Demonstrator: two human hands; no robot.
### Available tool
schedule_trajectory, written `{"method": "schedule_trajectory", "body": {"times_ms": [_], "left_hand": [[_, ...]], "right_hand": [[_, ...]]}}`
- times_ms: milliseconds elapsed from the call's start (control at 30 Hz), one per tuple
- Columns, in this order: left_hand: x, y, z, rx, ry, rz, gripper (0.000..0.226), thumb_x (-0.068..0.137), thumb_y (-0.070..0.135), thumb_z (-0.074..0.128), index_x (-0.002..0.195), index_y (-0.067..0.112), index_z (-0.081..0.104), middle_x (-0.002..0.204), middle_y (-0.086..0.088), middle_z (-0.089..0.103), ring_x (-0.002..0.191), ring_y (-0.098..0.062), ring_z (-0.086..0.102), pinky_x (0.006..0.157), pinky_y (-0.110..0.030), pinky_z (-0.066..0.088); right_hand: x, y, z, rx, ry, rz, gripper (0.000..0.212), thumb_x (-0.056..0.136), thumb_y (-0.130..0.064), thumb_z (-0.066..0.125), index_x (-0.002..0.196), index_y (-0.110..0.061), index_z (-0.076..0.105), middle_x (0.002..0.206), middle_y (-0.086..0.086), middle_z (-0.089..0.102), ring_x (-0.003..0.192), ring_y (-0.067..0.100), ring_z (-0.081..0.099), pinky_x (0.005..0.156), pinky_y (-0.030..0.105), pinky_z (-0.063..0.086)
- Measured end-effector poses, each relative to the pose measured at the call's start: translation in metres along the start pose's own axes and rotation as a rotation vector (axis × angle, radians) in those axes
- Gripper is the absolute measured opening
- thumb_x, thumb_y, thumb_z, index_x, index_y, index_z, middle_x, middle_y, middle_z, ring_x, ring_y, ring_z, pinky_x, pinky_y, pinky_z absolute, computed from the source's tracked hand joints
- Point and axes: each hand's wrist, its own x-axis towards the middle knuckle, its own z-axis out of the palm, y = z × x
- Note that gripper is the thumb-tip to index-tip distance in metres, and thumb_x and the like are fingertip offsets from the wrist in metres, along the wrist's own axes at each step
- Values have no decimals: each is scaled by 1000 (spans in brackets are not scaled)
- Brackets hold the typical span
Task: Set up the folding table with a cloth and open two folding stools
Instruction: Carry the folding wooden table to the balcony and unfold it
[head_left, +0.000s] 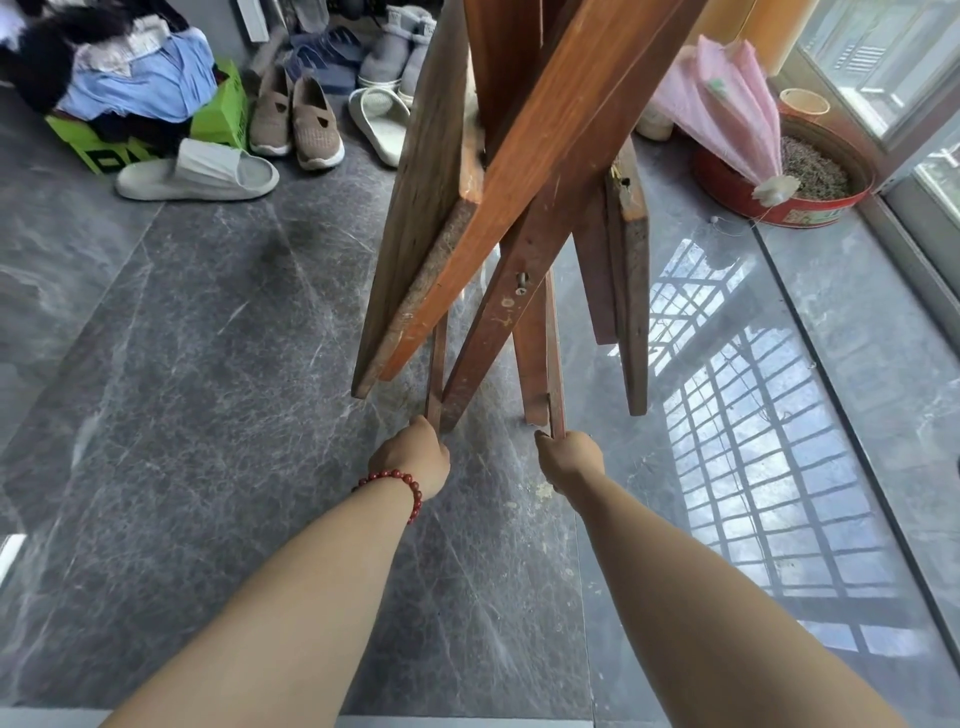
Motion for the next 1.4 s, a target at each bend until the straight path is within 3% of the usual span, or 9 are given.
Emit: {"method": "schedule_trajectory", "body": {"times_ms": [300,400,500,633,767,867,1033,1167,1400], "left_hand": [[-2,0,1,-4,-9,8,30,98,30,39,119,8,41,107,-12,63,95,-30,62,76,-37,50],[-6,4,3,-61,-18,-31,31,98,29,39,120,7,40,112,-15,62,100,-33,62,79,-39,50],[-9,8,2,-92,-30,-65,38,98,32,40,125,6,38,116,-16,61,103,-32,61,81,-40,51],[-11,8,-4,-201,-61,-106,47,95,39,47,125,5,37,120,-15,59,105,-32,60,82,-39,49],[-16,10,-9,-303,-79,-163,55,91,40,55,127,3,34,126,-16,55,108,-33,59,89,-40,51],[-23,17,-16,-302,-30,-173,61,90,36,58,132,1,31,136,-17,44,119,-34,52,94,-40,45],[-29,26,-24,-129,26,-58,64,91,36,56,138,5,26,141,-14,32,121,-31,49,93,-41,47],[-43,31,-36,-140,10,3,62,91,37,55,138,7,29,141,-12,31,123,-30,46,93,-39,46],[-102,38,-86,-156,-82,87,56,93,36,51,137,6,32,140,-13,35,126,-28,43,100,-35,40]], "right_hand": [[-3,1,-11,91,-33,45,33,92,-33,50,66,-12,48,59,3,48,49,18,43,50,27,38],[-8,-2,-10,298,-50,151,29,93,-32,53,78,-7,51,57,5,43,48,18,39,45,26,36],[-16,-11,-10,573,-82,296,28,92,-28,59,95,-2,49,63,6,43,52,16,42,37,19,37],[-26,-21,-5,775,-107,435,41,88,-23,66,118,-2,49,80,10,54,70,17,57,53,23,48],[-40,-38,-2,835,-146,519,54,88,-20,65,134,-6,39,106,12,60,86,17,64,45,21,50],[-46,-47,-1,803,-150,553,52,88,-18,64,132,-4,41,114,14,64,100,19,66,55,23,52],[-53,-53,-11,732,-230,539,41,94,-20,54,130,-3,42,117,16,63,103,23,64,78,26,50],[-68,-53,-18,627,-220,400,37,96,-22,50,128,-5,45,108,16,64,90,25,63,68,27,53],[-124,-74,-58,572,-102,164,10,94,-15,52,102,-9,54,82,2,63,84,23,61,86,37,52]]}}
